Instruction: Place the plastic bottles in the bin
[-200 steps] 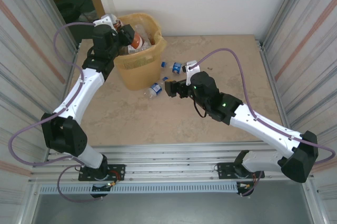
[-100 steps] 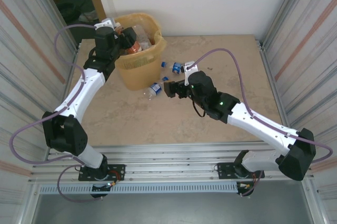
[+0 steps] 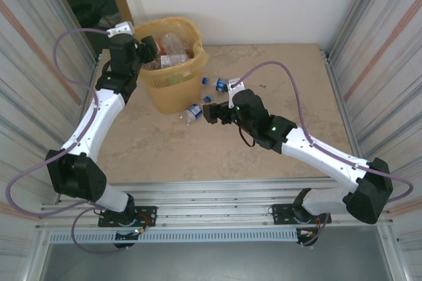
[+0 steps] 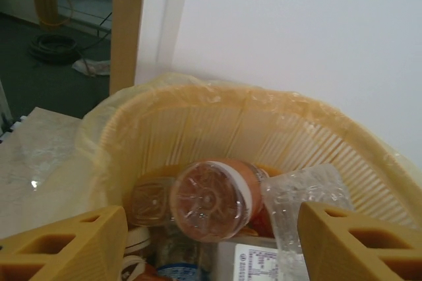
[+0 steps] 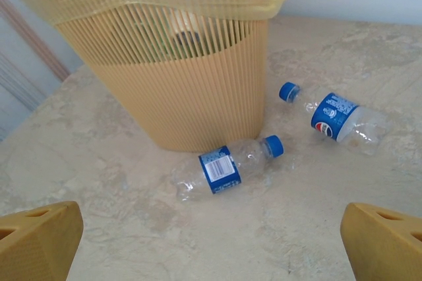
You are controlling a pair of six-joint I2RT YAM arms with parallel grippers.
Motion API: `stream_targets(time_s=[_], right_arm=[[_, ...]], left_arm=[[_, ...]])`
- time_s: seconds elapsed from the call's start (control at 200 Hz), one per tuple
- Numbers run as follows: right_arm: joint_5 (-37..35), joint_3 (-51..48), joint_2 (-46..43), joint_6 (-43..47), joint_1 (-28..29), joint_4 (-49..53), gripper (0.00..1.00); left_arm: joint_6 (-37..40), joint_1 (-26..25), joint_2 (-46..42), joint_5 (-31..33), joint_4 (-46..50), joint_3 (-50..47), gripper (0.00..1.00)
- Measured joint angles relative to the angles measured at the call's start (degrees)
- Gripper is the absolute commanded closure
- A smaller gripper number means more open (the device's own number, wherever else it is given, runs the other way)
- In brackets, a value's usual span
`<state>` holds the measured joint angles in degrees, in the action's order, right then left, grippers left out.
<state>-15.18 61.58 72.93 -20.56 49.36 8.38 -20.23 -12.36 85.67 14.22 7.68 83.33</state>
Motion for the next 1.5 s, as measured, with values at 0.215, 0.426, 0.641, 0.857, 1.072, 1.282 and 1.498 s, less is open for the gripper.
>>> stream_targets(time_s=[0.215,0.426,0.641,0.857,1.072,1.282,1.498], right_arm=[[-0.6,1.8,1.7,-1.7,-1.0,2.4,0.01],[-2.6,6.3,6.9,-8.1,-3.1,7.8,0.00],[-1.4,8.5,15.4,-17.6,-4.1,10.6,0.00],[1.3,11.2,24.8,-25.6,-3.6,9.7,0.00],[1.9,14.1,32.2,-29.8,-1.7,6.4,0.00],[2.4,17.9,37.9,-31.8,-1.4,4.1,0.00],[3.3,22.2,43.0,-32.0,-1.4,3.2,0.00]], left_arm=[[2.0,0.3,-2.1,-2.4,1.7,-0.7,0.26],[2.5,0.3,-8.2,-6.4,2.1,-3.1,0.18],[2.2,0.3,-18.0,-8.0,1.6,-10.2,0.01],[0.7,0.3,-27.5,-6.9,1.1,-20.5,0.01],[-1.2,0.3,-35.1,-3.6,1.2,-28.2,0.01],[-3.3,0.3,-40.5,-0.1,1.1,-33.6,0.01],[-4.1,0.3,-41.7,2.0,1.1,-35.5,0.01]])
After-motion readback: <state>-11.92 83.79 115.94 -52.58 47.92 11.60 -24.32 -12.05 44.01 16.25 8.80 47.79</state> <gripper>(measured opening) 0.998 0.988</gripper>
